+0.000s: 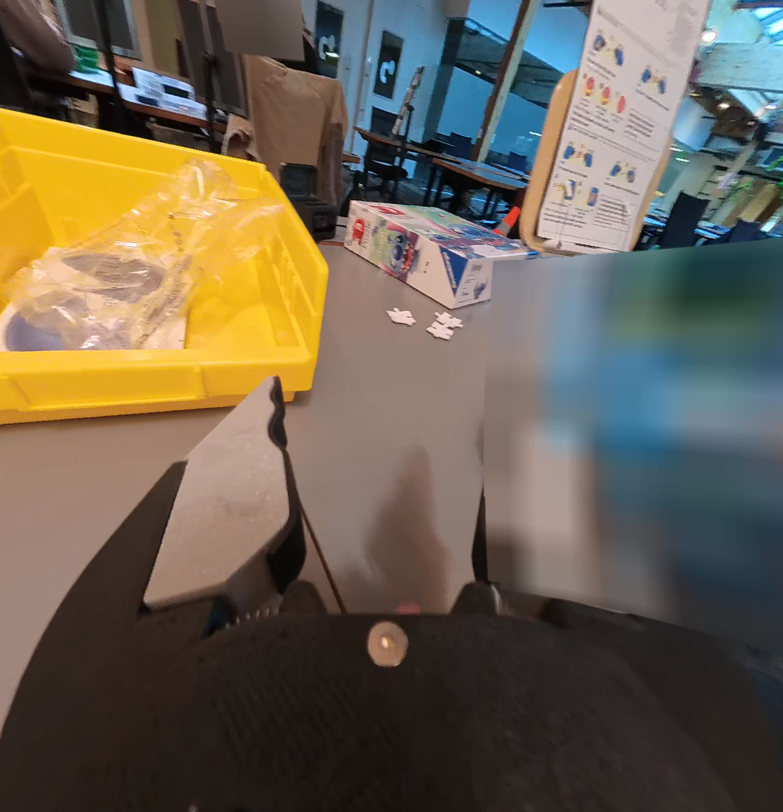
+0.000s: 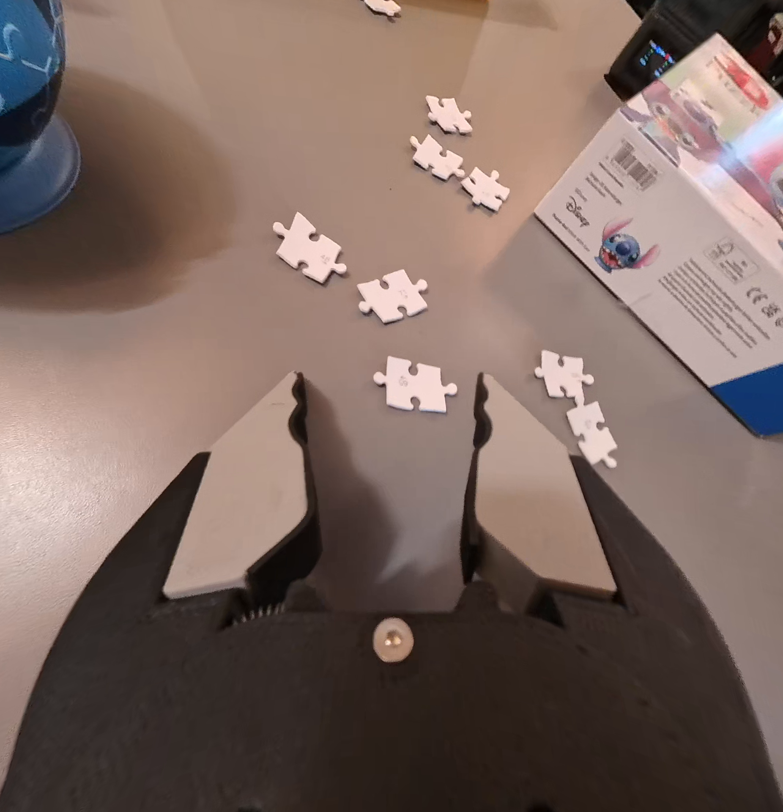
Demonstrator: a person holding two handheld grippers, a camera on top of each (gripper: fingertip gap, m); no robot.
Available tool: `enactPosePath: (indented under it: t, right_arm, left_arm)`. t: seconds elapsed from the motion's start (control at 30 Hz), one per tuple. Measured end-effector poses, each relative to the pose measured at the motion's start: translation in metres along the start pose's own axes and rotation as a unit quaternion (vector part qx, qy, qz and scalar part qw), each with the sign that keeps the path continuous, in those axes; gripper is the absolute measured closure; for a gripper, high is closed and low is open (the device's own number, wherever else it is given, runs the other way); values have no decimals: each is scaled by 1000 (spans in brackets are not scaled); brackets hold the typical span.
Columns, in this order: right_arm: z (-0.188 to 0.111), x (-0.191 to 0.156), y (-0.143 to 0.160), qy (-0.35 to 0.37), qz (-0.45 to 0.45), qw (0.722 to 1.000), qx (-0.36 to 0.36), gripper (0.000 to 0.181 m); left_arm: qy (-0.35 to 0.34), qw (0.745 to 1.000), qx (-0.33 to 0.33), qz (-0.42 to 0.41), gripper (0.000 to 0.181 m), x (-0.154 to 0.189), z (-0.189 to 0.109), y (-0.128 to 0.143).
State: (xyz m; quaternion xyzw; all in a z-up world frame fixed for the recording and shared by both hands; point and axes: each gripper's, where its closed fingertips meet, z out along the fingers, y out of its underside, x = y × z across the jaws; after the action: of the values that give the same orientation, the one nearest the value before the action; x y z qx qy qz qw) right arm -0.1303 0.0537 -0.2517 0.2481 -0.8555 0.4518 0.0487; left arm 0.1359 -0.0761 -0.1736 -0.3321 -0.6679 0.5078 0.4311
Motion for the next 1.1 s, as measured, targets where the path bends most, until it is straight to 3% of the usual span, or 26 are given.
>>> enactPosePath:
  t: [0.13, 0.23, 0.33, 0.5, 0.63, 0.87, 1.0, 1.1]
  right_arm:
    - [9, -7, -9, -14, -28, 999, 8, 120]
    - [14, -13, -16, -38, -37, 998, 15, 121]
    - [21, -19, -21, -71, -45, 996, 20, 138]
    - [21, -38, -31, -146, -62, 986, 42, 119]
    - [7, -50, -43, -176, -67, 978, 91, 121]
    - [-28, -93, -56, -277, -79, 945, 157, 111]
    - [-40, -108, -64, -271, -114, 936, 196, 109]
    - [-44, -111, -66, -278, -121, 929, 211, 114]
  left_arm:
    - [34, 999, -7, 40, 89, 17, 1, 3]
    - [48, 997, 23, 63, 96, 25, -6, -4]
    - [80, 991, 50, 93, 131, 40, -15, -8]
    - [127, 978, 84, 146, 152, 64, -27, -9]
    - [172, 970, 87, 147, 124, 76, -34, -7]
    - [242, 955, 42, 168, 101, 100, -40, 11]
    - [268, 944, -76, 179, 82, 112, -35, 43]
    - [260, 934, -125, 210, 77, 116, -28, 61]
